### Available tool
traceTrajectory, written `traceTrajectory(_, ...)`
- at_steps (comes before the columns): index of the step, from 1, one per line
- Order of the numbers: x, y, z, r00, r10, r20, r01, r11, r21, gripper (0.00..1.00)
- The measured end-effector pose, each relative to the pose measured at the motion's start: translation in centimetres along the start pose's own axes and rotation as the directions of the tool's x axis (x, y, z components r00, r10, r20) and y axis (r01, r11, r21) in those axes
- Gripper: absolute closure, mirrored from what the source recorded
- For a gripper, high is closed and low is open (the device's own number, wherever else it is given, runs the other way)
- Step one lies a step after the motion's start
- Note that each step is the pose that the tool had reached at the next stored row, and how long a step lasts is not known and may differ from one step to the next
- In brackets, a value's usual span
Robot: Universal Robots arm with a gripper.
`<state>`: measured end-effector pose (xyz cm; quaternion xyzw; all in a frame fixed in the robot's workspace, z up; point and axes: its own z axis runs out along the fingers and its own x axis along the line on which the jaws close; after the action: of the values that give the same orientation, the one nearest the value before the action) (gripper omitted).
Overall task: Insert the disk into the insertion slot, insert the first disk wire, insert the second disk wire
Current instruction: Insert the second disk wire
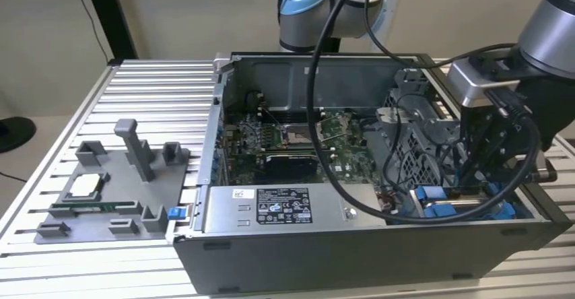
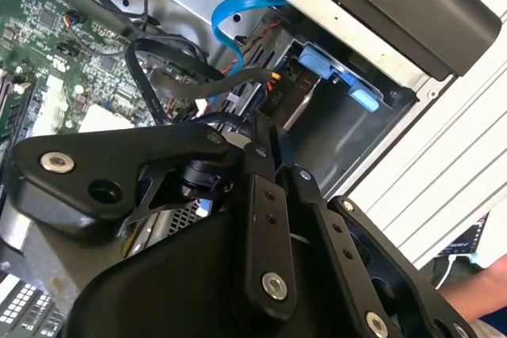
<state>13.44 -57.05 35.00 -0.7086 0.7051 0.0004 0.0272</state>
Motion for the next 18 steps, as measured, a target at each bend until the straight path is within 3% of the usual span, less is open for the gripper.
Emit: traceTrajectory(18, 0.0, 0.0, 0.74, 1.0, 0.007, -0.0003, -0.007, 1.0, 0.0003, 1.0)
